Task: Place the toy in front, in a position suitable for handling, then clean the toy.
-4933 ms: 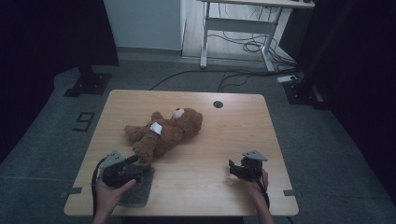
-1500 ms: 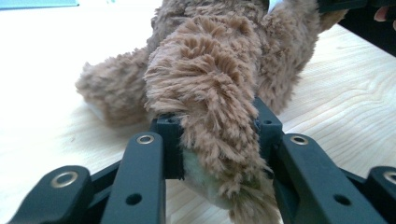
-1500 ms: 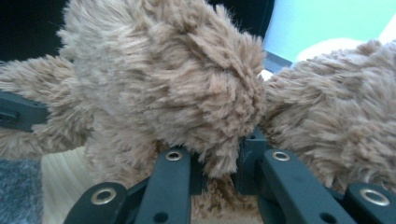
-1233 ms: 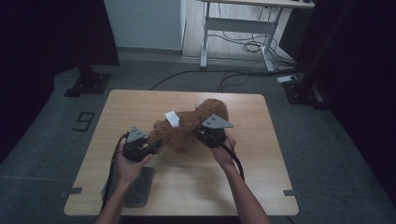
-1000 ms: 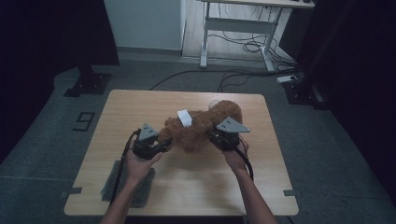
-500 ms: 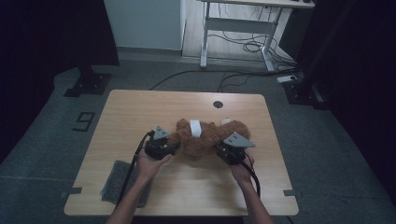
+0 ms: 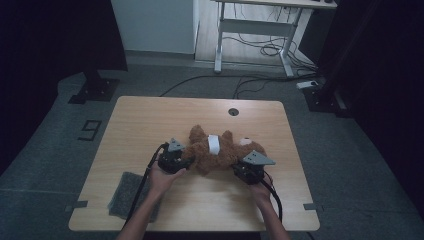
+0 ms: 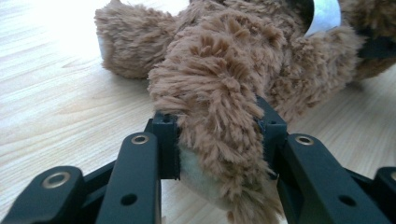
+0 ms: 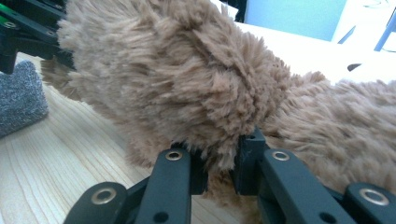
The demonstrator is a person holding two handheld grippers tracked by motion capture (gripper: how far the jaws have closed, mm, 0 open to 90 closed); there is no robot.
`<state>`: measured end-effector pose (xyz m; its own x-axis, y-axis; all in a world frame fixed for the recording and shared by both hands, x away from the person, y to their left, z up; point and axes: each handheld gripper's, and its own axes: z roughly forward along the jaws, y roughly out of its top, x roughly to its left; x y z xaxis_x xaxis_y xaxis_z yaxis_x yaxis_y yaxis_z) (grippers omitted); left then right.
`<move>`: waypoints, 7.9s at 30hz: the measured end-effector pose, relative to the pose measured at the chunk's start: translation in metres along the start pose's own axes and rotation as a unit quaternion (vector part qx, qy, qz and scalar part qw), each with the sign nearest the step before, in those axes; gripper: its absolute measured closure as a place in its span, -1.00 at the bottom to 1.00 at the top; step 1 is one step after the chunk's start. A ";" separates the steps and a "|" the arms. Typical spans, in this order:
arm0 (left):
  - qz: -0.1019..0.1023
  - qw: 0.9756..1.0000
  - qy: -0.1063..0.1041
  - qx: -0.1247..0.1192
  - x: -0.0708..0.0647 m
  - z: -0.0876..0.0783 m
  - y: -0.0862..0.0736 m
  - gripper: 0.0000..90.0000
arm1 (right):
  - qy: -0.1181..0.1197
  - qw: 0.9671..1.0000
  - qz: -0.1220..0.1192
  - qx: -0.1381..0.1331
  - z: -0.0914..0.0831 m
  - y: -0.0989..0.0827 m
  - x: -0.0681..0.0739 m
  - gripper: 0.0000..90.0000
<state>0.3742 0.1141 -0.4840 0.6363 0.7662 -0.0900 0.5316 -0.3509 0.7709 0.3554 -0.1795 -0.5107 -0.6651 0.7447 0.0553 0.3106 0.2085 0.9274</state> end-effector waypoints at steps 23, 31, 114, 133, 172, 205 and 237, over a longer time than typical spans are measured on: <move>-0.003 1.000 -0.005 -0.013 -0.005 -0.019 -0.011 -0.01 | 0.013 1.000 0.011 0.001 0.006 -0.007 -0.002 0.67; -0.009 1.000 -0.015 -0.022 -0.002 -0.039 -0.017 -0.25 | 0.016 1.000 0.017 0.000 0.005 -0.008 -0.003 0.60; -0.123 0.988 0.088 0.039 0.093 -0.102 -0.145 0.31 | -0.001 1.000 0.008 0.019 -0.004 -0.022 0.004 -0.03; -0.175 0.983 -0.015 -0.053 0.092 -0.123 -0.135 0.70 | -0.007 1.000 0.011 0.013 -0.007 -0.020 0.002 -0.03; -0.107 0.982 -0.065 -0.144 0.045 -0.164 -0.043 0.72 | -0.018 0.999 0.030 0.005 0.009 0.008 0.003 0.47; -0.046 0.997 -0.055 0.009 -0.017 0.010 0.041 0.73 | 0.006 0.999 0.043 -0.005 0.002 -0.003 0.001 0.50; -0.010 0.996 -0.091 -0.014 -0.054 0.000 0.057 0.73 | 0.022 0.999 0.044 -0.004 -0.001 -0.007 0.000 0.51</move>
<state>0.3708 0.0527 -0.4353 0.7180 0.6619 -0.2152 0.5304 -0.3201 0.7850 0.3522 -0.1817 -0.5170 -0.6646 0.7315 0.1524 0.3636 0.1384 0.9212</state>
